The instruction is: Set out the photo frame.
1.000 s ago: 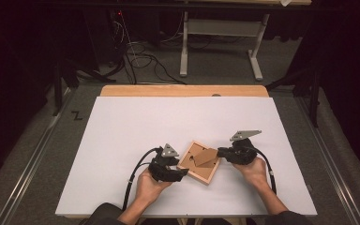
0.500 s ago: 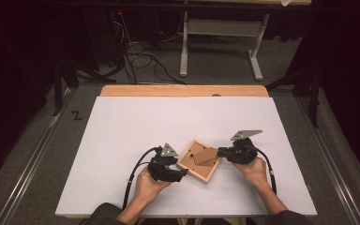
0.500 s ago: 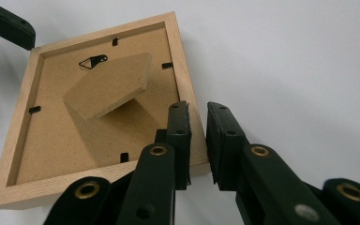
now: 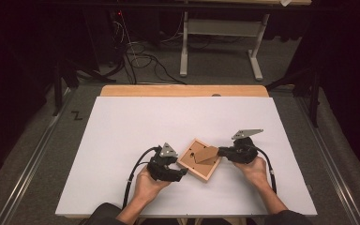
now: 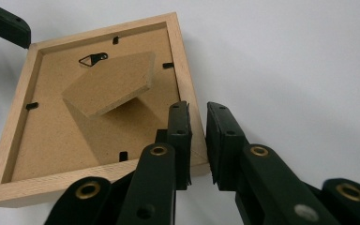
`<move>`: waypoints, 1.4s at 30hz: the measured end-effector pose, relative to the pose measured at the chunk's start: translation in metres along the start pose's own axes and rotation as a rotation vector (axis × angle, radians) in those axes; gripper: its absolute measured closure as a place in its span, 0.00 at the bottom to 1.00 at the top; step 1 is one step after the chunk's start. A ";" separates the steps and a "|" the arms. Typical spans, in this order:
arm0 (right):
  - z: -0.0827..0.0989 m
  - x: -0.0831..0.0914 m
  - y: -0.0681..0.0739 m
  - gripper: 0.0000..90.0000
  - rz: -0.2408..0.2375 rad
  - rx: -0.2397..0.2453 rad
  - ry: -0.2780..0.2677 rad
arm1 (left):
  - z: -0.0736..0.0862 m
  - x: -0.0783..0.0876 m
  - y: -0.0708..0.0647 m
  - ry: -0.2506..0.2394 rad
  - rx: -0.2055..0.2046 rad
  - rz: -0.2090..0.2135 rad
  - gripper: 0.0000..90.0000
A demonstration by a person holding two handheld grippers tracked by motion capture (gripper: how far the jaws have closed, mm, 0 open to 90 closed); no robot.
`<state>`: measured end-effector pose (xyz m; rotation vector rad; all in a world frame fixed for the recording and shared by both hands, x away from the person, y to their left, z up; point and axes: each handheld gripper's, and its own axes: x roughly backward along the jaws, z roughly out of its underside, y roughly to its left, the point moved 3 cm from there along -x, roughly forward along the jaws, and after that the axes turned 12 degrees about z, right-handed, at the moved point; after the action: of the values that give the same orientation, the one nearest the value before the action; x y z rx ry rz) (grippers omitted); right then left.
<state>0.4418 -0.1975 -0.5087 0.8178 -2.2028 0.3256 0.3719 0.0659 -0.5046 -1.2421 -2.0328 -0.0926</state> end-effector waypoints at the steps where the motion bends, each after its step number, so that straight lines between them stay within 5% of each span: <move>1: 0.000 0.000 0.000 0.91 -0.003 -0.010 -0.002 | 0.000 0.000 0.000 -0.004 -0.001 0.002 0.43; 42: -0.001 -0.002 -0.008 0.92 -0.005 -0.046 0.003 | -0.010 -0.001 0.000 -0.017 -0.034 -0.025 0.42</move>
<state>0.4486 -0.2025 -0.5099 0.7971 -2.1974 0.2725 0.3780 0.0611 -0.4982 -1.2429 -2.0697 -0.1293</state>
